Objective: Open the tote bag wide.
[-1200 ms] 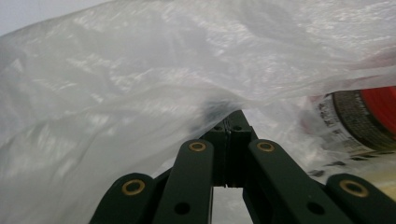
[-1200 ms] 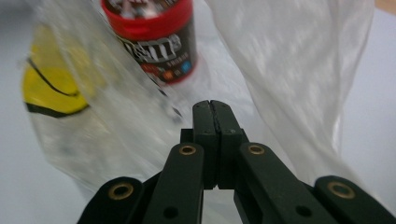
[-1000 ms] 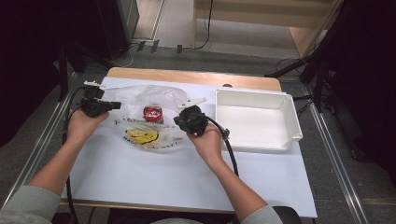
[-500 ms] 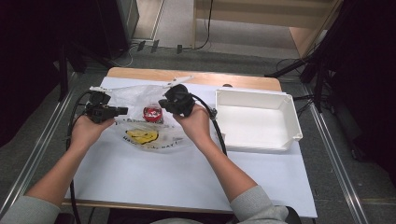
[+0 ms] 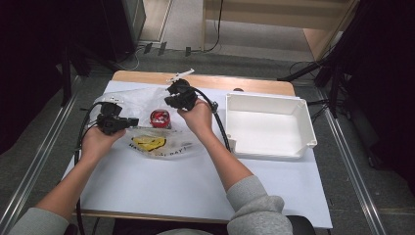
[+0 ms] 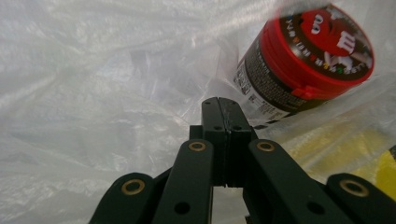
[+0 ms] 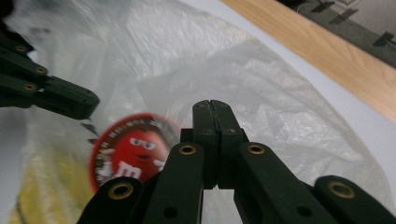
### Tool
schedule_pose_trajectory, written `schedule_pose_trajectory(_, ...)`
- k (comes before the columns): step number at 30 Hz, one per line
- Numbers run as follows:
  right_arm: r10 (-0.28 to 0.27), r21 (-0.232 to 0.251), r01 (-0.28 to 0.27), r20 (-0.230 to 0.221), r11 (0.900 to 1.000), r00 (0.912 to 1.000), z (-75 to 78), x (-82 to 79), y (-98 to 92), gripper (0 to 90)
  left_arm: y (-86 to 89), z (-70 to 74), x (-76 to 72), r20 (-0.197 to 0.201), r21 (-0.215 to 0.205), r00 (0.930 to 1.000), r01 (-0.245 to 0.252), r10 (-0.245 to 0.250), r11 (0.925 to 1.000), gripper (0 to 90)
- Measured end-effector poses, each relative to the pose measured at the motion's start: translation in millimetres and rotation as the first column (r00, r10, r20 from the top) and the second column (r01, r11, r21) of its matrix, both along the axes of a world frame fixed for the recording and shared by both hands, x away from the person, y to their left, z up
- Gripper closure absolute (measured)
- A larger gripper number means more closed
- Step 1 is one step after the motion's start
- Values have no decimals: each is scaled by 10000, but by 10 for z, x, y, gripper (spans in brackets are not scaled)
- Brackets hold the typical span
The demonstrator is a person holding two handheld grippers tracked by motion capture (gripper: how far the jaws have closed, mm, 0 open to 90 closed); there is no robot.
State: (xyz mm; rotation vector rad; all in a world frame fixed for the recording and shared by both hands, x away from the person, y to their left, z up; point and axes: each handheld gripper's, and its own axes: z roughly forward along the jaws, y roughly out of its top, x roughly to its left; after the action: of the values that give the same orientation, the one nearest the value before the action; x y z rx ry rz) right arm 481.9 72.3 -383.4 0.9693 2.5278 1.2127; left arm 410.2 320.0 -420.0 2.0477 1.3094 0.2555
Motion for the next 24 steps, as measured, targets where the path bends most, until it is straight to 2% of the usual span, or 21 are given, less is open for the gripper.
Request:
schedule_pose_trajectory(4, -86, -302, 82, -124, 9995, 9999, -136, 76, -9, 900, -10, -64, 3, -170, 56, 9998, 66, -65, 10000, 900)
schedule_pose_trajectory(7, -206, -412, 202, -95, 9989, 9997, -197, 122, -11, 900, -19, -96, -23, -129, -51, 9999, 15, -16, 10000, 900)
schedule_pose_trajectory(13, -550, -349, 541, -236, 9979, 9982, -328, 248, -26, 900, -12, -164, -94, -6, -27, 9997, 229, -229, 9997, 900)
schedule_pose_trajectory(19, -842, -358, 825, -489, 9959, 9953, -499, 336, -1, 900, -8, -260, -170, -18, 199, 9992, 402, -402, 9990, 900)
schedule_pose_trajectory(21, -863, -504, 846, -309, 9951, 9958, -535, 354, 8, 900, -9, -279, -189, -74, 210, 9990, 448, -447, 9988, 900)
schedule_pose_trajectory(24, -1054, -498, 1035, -368, 9934, 9937, -589, 395, 5, 900, -16, -303, -228, -103, 269, 9984, 567, -565, 9980, 900)
